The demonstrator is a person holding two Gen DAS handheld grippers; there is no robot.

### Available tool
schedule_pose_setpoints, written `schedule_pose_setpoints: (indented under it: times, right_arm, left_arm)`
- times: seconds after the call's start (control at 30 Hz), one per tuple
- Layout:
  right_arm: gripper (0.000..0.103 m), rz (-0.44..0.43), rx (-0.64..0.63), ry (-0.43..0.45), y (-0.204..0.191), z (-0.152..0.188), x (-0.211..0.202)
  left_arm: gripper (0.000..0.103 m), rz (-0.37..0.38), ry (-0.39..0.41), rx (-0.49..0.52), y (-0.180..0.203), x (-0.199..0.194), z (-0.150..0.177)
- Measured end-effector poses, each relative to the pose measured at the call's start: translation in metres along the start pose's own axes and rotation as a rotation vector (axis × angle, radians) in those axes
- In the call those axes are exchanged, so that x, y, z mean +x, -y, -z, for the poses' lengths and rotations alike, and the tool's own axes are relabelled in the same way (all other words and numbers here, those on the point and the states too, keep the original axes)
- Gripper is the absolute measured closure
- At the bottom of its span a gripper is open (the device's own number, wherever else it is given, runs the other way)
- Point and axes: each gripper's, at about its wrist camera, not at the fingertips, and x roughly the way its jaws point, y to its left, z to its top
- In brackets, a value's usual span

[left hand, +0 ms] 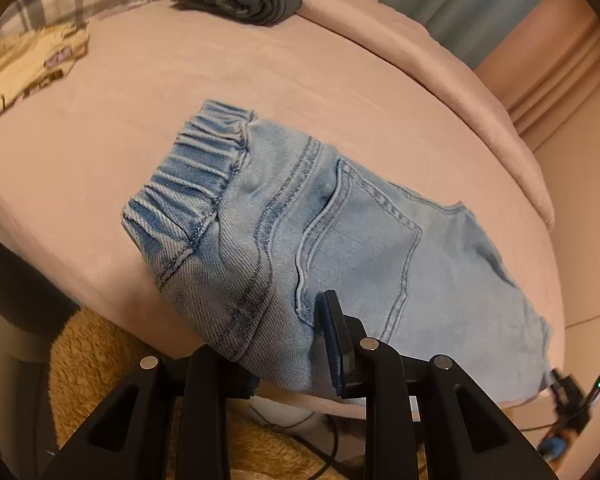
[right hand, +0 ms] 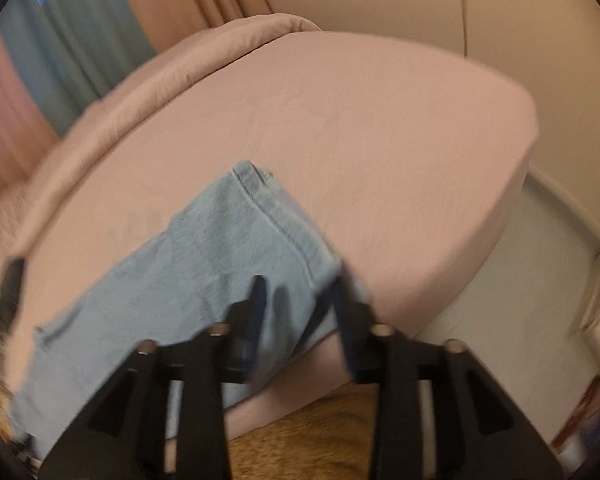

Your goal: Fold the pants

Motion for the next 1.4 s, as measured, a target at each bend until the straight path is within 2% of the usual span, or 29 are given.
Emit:
schedule_pose_setpoints:
  times: [0.07,0.1,0.13,0.17,0.23,0.3,0.37,0.4,0.43,0.47,0.53,0.67,0.77,0.8,0.9,0.97,1.07,1.13,1.2,1.27,1.33,1.4]
  right_arm:
    - [0.061,0.011,-0.033,0.017,0.0,-0.014,-0.003]
    - [0.056,-0.002,-0.04,0.026,-0.005,-0.024,-0.004]
    - [0.046,-0.016,-0.043,0.031,-0.001,-0.028,-0.007]
    - [0.042,-0.067,-0.049,0.034,-0.006,-0.038,-0.004]
    - [0.041,-0.136,-0.049,0.017,-0.012,-0.05,0.008]
    - [0.043,-0.162,-0.062,-0.012,-0.024,-0.062,0.026]
    - [0.043,-0.12,-0.088,-0.034,-0.035,-0.069,0.05]
    - [0.052,-0.089,-0.099,-0.041,-0.038,-0.07,0.059]
    - [0.084,-0.05,-0.113,-0.032,-0.041,-0.07,0.07]
    - [0.087,-0.027,-0.129,-0.025,-0.042,-0.066,0.079]
    - [0.089,-0.024,-0.125,-0.02,-0.043,-0.065,0.083]
    - [0.091,-0.071,-0.049,0.102,-0.037,-0.075,0.053]
    - [0.091,-0.084,-0.01,0.151,-0.032,-0.086,0.046]
    - [0.091,-0.065,-0.021,0.144,-0.033,-0.088,0.048]
    - [0.091,-0.018,-0.018,0.052,-0.031,-0.082,0.075]
    - [0.09,0.006,-0.038,0.015,-0.031,-0.07,0.095]
    - [0.085,0.07,-0.134,0.047,-0.043,-0.063,0.089]
    - [0.075,0.104,-0.16,0.022,-0.05,-0.068,0.086]
    - [0.064,0.103,-0.176,0.003,-0.062,-0.07,0.07]
    - [0.056,0.056,-0.225,0.031,-0.083,-0.069,0.05]
    - [0.048,-0.033,-0.297,0.047,-0.115,-0.06,0.029]
    - [0.048,-0.146,-0.369,0.025,-0.151,-0.047,0.017]
  left_arm:
    - [0.078,-0.007,0.005,0.006,0.004,-0.001,-0.001]
    - [0.078,-0.008,0.007,0.008,0.003,-0.001,-0.002]
    - [0.078,-0.009,0.007,0.009,0.003,-0.001,-0.002]
    - [0.078,-0.01,0.006,0.008,0.003,0.0,-0.002]
    - [0.077,-0.008,0.003,-0.001,0.001,0.001,-0.002]
    - [0.077,-0.009,0.001,-0.003,0.001,0.002,-0.001]
    - [0.077,-0.008,0.002,0.002,0.002,0.002,-0.001]
    - [0.077,-0.007,0.002,0.003,0.002,0.002,-0.001]
    - [0.077,-0.005,0.001,0.004,0.001,0.002,-0.001]
    - [0.077,-0.003,0.0,0.005,0.001,0.002,-0.001]
    - [0.077,0.0,0.0,0.007,0.0,0.001,-0.002]
    - [0.077,0.001,0.012,0.033,0.004,-0.001,0.0]
    - [0.077,0.044,0.02,0.067,0.01,-0.002,0.002]
    - [0.077,0.038,0.019,0.075,0.012,-0.001,0.003]
    - [0.077,0.03,-0.004,0.054,0.005,0.009,0.003]
    - [0.077,0.052,-0.015,0.037,0.0,0.011,0.002]
    - [0.077,0.088,-0.043,0.028,-0.005,0.005,-0.002]
    - [0.075,0.123,-0.046,0.011,-0.009,-0.002,-0.005]
    - [0.064,0.085,-0.024,-0.01,-0.015,-0.01,-0.008]
    - [0.062,0.021,0.022,-0.022,-0.019,-0.02,-0.009]
    - [0.061,0.027,0.038,-0.034,-0.025,-0.019,-0.013]
    - [0.061,0.031,0.025,-0.058,-0.032,-0.012,-0.016]
